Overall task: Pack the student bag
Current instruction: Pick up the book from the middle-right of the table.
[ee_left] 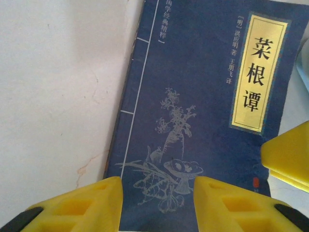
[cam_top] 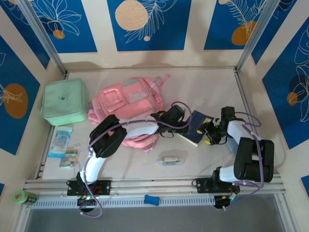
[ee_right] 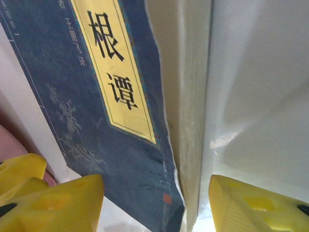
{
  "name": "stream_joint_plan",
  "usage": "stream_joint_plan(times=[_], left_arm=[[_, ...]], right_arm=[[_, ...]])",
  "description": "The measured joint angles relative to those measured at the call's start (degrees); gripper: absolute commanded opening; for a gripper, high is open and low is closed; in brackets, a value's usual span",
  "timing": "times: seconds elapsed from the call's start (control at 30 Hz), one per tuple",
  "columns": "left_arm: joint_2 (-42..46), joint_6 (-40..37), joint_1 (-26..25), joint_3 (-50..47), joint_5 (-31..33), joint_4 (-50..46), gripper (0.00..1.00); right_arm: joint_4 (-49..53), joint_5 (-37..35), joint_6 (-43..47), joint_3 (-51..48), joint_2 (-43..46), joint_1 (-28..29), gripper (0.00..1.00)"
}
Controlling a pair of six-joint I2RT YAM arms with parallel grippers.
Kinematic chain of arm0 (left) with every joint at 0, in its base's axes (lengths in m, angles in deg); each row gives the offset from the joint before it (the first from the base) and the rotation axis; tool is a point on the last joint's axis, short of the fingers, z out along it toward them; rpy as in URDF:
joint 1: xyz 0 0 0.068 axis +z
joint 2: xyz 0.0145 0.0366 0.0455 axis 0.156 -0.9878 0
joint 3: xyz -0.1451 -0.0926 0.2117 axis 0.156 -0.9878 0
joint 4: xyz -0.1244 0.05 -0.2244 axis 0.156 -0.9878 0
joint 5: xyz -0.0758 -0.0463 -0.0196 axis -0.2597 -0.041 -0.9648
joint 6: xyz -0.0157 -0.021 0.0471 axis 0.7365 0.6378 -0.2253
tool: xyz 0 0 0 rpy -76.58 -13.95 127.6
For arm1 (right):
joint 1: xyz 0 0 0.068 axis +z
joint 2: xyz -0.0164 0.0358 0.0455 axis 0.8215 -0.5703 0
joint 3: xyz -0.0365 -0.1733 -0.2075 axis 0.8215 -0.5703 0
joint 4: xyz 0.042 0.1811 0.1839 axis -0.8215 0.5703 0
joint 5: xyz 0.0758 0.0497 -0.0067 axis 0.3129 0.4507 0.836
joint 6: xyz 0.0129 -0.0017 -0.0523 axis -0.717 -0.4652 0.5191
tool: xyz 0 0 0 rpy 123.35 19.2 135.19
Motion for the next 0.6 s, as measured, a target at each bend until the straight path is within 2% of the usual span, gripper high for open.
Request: stream_joint_plan(times=[0.33, 0.6], left_arm=[[-2.71, -0.46, 0.02, 2.14, -0.55, -1.7, 0.38], [-2.71, -0.44, 0.02, 1.81, 0.33, -1.57, 0.37]], right_arm=[[-2.14, 1.86, -0.57, 0.09, -1.88, 1.97, 0.57], [-1.9, 4.68, 0.74, 1.38, 4.2, 2.73, 0.42]])
